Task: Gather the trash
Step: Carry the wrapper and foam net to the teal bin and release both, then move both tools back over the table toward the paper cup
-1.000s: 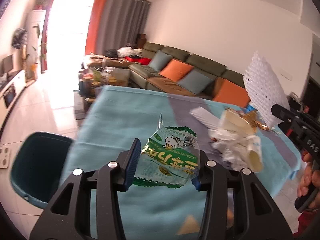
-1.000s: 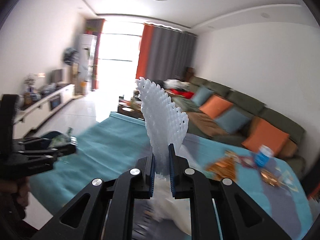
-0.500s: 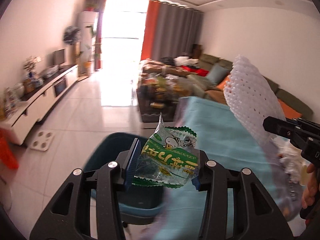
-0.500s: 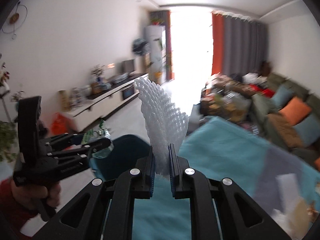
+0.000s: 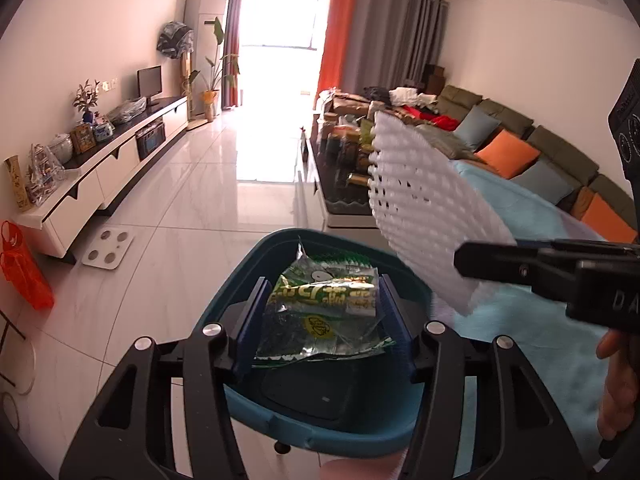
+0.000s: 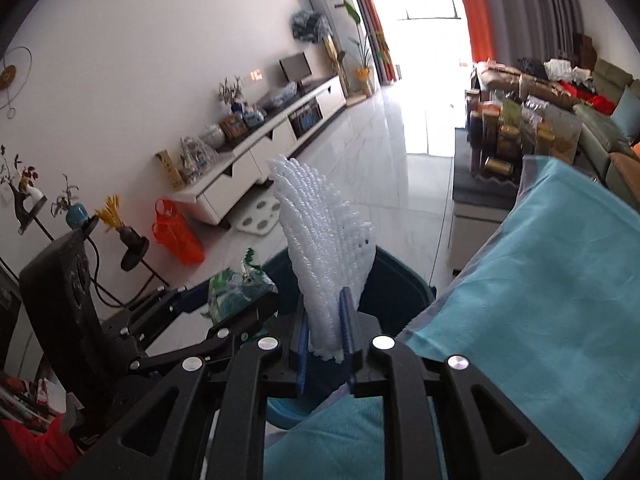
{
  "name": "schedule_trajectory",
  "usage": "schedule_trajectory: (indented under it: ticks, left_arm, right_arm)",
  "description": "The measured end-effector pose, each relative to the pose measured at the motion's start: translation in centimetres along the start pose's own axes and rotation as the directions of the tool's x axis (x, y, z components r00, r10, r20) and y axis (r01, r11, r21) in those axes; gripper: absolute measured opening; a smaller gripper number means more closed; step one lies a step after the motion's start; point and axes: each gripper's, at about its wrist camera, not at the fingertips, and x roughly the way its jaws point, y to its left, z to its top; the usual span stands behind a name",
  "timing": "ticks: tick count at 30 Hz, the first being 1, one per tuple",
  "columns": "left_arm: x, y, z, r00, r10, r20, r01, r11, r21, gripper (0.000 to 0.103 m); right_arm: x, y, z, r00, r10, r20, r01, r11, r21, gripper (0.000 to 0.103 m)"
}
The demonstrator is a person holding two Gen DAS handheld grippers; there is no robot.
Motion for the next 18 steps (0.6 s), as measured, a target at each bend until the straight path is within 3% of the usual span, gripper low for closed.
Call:
schedule_trajectory:
  ticks: [3,6,14,18]
  left_arm:
    - [1.7,0.0,0.0,1.0,0.021,-0.011,-0.021,1.0,0.007,0.055]
    - [2.8,0.3,-0.2,0.999,0.017,-0.028,-0.017,1.0,-0.004,0.062]
    - [3.0,0.5,0.5,0.999,0.037,0.01,-0.036,0.999,-0.022,0.078]
    - [-0.6,0.3,0.9,0.996,0.028,0.08,-0.024,0.999,-0.042,0.095]
  right_arm:
    - [1.3,-0.4,0.0,0.999,0.004,-0.037,-0.004,1.0,0.017,0.019]
    - [1.9,-1.1,0.4,0.999,0.004,-0.032,-0.003,0.999,0.037,0.043]
    - [-0.1,-2.6,0.6,1.0,0.012,0.028,-0.015,0.996,0.091,0.048]
    - [-2.9,-2.5,0.4,0.994,0.0,0.106,-0.008,0.997,0.07,0.067]
